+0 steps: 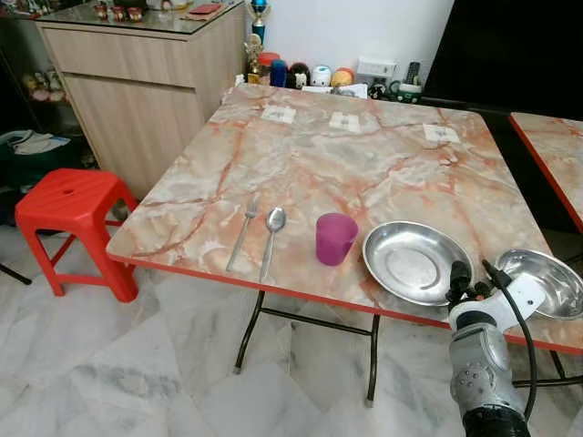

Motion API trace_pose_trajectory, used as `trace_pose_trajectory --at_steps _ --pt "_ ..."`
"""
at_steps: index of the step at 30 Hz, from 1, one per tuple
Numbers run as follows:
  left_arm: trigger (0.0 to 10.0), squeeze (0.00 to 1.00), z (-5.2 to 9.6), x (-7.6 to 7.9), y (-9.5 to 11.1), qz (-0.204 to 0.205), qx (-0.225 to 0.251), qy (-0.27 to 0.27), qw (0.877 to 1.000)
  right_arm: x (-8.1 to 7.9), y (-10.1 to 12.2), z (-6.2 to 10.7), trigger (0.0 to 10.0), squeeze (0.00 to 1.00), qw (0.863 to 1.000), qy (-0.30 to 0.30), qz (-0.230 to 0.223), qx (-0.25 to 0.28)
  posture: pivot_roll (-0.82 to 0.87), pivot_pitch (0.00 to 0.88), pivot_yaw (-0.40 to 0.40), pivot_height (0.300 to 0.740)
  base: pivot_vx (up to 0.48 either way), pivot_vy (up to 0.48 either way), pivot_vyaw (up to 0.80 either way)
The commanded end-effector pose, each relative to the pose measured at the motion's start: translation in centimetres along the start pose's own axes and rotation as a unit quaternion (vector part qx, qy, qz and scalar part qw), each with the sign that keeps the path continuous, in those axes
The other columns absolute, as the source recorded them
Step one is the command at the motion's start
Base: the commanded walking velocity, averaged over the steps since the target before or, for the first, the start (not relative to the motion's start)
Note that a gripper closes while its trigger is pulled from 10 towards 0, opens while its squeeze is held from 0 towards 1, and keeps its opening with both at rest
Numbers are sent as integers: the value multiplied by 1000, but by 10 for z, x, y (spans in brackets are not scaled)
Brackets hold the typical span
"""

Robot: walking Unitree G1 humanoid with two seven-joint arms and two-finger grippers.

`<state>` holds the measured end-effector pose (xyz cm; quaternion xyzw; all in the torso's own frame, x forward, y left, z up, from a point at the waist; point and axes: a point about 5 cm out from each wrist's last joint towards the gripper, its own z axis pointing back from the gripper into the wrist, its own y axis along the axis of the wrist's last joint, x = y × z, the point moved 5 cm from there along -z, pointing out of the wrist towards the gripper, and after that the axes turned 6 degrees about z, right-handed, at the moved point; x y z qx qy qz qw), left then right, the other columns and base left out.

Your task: Setting the table

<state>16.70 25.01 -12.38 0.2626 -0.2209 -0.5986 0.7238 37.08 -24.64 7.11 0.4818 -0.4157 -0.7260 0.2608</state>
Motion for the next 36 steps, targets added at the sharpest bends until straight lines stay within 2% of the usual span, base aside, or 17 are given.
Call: trace_pose_trajectory --at_steps 1,8,15,20,31,32,33,34,36 --pt "10000 0 2 0 -8 -1 -13 -2 1000 2 4 -3 10000 0 1000 -9 3 3 40 83 -53 740 0 0 0" --pt "10000 0 2 2 -8 -3 -13 -4 1000 2 -6 -6 10000 0 999 -17 15 -27 41 84 -53 740 0 0 0" --pt "10000 0 1 3 -7 -3 -12 -7 1000 -3 -7 -8 10000 0 999 -16 10 -28 47 84 -53 740 0 0 0" --pt "10000 0 1 4 -7 -5 -12 -10 1000 3 -16 -8 10000 0 998 -35 22 -55 46 86 -50 740 0 0 0" --pt "10000 0 1 5 -7 -7 -12 -13 1000 3 -22 -10 10000 0 995 -45 40 -77 54 90 -50 740 0 0 0" --pt "10000 0 1 5 -8 -6 -13 -13 1000 4 -24 -10 6824 0 995 -47 45 -81 52 90 -50 740 0 0 0" --pt "10000 0 1 5 -8 -6 -13 -13 1000 4 -25 -10 745 0 994 -49 47 -84 53 90 -50 740 0 0 0" --pt "10000 0 1 5 -8 -6 -13 -13 1000 5 -26 -10 0 0 994 -50 48 -86 53 90 -50 740 0 0 0" --pt "10000 0 2 5 -8 -6 -14 -13 1000 5 -28 -10 0 0 993 -51 55 -93 52 91 -50 740 0 0 0"
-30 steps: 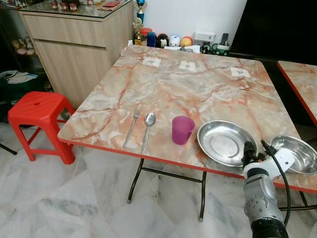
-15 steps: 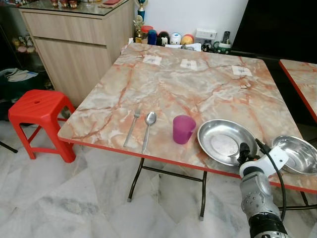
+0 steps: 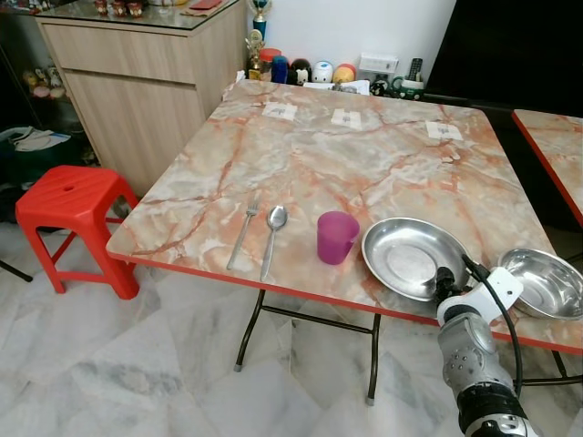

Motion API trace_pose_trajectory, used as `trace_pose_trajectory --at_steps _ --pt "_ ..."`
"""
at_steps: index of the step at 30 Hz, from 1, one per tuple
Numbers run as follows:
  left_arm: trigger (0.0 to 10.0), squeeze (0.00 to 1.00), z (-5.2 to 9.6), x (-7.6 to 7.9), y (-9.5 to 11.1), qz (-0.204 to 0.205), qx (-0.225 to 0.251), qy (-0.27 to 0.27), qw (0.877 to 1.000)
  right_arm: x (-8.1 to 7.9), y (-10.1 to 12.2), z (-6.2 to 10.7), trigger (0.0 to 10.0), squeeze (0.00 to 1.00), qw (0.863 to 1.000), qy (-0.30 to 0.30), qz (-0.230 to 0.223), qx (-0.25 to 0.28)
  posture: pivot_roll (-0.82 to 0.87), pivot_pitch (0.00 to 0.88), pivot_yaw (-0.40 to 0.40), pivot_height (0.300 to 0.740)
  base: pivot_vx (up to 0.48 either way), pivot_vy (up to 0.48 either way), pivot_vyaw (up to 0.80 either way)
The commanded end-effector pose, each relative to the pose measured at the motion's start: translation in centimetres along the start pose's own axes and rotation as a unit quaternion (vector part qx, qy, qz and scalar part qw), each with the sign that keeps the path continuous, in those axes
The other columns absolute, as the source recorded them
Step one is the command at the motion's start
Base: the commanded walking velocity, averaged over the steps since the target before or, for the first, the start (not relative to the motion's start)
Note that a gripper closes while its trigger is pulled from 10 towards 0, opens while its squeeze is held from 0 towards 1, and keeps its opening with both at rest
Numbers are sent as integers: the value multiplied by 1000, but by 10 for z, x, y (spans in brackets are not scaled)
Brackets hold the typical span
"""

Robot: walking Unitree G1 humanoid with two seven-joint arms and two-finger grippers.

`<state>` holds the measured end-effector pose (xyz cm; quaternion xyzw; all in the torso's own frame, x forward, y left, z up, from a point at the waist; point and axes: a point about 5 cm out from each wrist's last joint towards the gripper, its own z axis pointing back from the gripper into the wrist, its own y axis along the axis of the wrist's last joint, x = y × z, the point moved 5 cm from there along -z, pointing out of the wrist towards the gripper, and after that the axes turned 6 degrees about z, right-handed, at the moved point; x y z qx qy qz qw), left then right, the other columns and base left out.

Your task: Setting the table

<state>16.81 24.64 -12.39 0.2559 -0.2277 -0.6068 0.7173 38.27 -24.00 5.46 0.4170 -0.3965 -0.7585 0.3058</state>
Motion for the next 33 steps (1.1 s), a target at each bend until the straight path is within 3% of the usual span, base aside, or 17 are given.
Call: trace_pose_trajectory --at_steps 1,23,33 --pt "10000 0 2 1 -8 1 -13 -1 1000 6 -11 0 0 0 999 -12 13 -27 52 91 -50 740 0 0 0" --pt "10000 0 2 4 -10 -9 -17 -5 1000 -1 -9 -2 0 0 999 -10 20 -23 53 89 -53 740 0 0 0" --pt "10000 0 1 9 -10 -25 -17 -11 999 -14 12 3 0 0 998 25 -11 54 52 88 -52 740 0 0 0"
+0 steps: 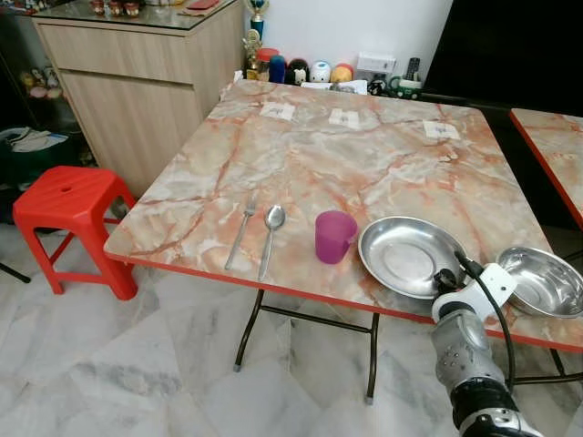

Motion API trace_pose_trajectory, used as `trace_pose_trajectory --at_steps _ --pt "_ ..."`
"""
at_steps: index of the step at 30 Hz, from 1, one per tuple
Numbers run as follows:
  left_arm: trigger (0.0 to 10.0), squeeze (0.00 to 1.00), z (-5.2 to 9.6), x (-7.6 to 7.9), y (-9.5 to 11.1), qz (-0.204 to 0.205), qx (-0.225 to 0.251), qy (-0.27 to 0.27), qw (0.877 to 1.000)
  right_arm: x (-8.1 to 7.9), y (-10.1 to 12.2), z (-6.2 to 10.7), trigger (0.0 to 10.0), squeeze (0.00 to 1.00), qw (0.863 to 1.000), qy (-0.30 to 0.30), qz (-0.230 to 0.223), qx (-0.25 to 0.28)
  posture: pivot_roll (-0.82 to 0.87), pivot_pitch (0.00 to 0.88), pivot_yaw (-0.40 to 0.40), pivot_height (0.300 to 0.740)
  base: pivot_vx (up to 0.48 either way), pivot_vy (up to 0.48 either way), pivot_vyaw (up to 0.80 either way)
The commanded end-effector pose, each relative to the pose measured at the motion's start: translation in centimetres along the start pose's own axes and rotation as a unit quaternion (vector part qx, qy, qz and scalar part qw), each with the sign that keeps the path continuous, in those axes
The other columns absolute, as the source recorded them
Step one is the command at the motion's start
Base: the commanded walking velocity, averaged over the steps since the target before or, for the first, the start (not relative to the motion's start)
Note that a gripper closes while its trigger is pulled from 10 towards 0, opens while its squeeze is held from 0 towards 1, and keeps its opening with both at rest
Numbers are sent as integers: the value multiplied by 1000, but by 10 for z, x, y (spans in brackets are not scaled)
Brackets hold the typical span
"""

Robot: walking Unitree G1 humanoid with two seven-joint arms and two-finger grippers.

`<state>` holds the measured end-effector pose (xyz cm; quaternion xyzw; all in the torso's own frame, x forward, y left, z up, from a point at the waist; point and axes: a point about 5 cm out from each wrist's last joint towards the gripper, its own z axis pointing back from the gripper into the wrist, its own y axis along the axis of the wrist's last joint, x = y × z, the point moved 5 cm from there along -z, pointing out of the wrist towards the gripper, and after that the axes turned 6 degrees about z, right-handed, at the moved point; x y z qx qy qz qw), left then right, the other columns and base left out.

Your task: Setting the table

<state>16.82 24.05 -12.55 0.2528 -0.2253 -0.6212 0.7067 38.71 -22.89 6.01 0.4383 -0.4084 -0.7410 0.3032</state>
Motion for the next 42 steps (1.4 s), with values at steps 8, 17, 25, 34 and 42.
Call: trace_pose_trajectory --at_steps 8,17,25,34,42 --pt "10000 0 1 6 -6 -12 -9 -6 1000 -3 43 10 0 0 992 15 -14 125 46 86 -51 740 0 0 0" --pt "10000 0 0 8 -5 -15 -7 -7 1000 -5 75 29 0 0 978 31 2 208 42 81 -51 740 0 0 0" --pt "10000 0 0 7 -6 -24 -10 -1 1000 10 91 46 10000 0 969 19 1 246 34 81 -46 740 0 0 0" --pt "10000 0 0 6 -7 -33 -13 1 999 8 99 54 10000 0 966 22 -17 256 27 83 -43 740 0 -93 0" --pt "10000 0 2 3 -13 -33 -23 7 999 -10 85 62 10000 0 970 60 7 237 19 89 -39 740 0 -398 0"
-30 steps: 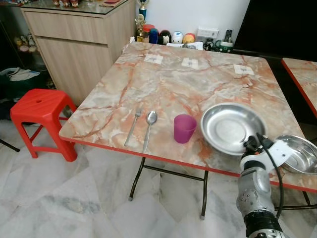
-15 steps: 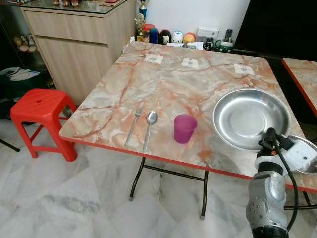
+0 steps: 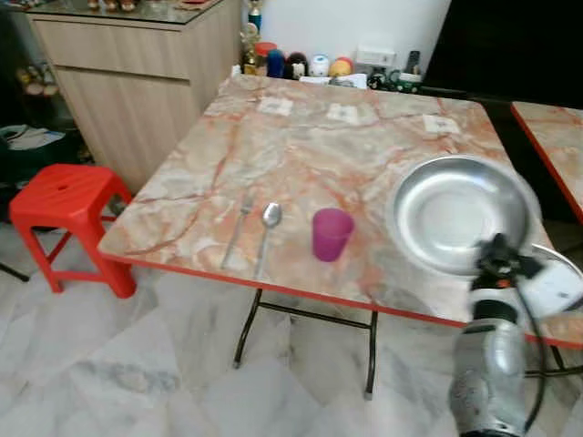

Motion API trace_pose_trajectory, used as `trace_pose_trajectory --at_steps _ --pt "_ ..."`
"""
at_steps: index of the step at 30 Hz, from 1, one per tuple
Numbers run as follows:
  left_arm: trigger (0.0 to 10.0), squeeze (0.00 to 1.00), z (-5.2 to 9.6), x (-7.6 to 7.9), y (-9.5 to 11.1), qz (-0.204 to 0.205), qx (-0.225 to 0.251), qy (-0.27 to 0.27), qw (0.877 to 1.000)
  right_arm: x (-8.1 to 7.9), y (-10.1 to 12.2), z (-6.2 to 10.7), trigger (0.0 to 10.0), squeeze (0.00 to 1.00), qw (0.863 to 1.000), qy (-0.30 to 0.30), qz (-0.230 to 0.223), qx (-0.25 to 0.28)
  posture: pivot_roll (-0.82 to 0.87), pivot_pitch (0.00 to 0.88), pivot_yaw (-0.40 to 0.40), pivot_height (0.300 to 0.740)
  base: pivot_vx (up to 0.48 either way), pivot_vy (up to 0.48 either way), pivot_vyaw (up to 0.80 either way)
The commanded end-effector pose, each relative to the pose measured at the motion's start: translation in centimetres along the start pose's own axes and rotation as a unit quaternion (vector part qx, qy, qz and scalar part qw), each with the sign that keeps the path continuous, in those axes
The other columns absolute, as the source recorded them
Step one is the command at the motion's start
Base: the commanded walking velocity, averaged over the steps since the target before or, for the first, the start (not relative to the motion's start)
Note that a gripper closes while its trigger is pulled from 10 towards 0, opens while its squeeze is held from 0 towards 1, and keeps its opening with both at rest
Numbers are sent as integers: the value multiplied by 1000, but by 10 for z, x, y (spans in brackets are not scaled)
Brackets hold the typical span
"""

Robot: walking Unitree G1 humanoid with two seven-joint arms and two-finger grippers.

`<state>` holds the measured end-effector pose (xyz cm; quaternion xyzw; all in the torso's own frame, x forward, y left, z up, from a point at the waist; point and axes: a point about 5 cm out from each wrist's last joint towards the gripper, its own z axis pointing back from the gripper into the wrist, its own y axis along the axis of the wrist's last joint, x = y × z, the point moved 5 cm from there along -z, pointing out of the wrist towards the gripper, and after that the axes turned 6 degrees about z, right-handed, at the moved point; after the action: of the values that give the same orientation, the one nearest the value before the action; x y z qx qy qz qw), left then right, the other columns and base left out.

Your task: Setting the table

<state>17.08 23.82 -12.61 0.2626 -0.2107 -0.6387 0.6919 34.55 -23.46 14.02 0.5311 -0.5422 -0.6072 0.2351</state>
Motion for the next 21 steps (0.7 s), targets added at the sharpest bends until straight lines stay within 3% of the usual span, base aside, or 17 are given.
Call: trace_pose_trajectory --at_steps 1,9,13,21 --pt "10000 0 4 1 -15 -6 -21 -1 1000 1 16 -3 10000 0 1000 -1 -6 24 19 89 -39 740 0 -405 0" --pt "10000 0 3 3 -14 -6 -22 -2 1000 -16 23 -5 10000 0 999 32 -5 28 5 87 -38 740 0 -406 -72" --pt "10000 0 2 3 -13 -6 -22 0 1000 -12 25 -7 10000 0 999 14 -19 30 5 84 -38 740 0 -408 -566" --pt "10000 0 2 2 -11 -7 -22 2 1000 -10 25 -5 10000 0 999 2 -22 34 10 76 -33 740 0 -406 0"
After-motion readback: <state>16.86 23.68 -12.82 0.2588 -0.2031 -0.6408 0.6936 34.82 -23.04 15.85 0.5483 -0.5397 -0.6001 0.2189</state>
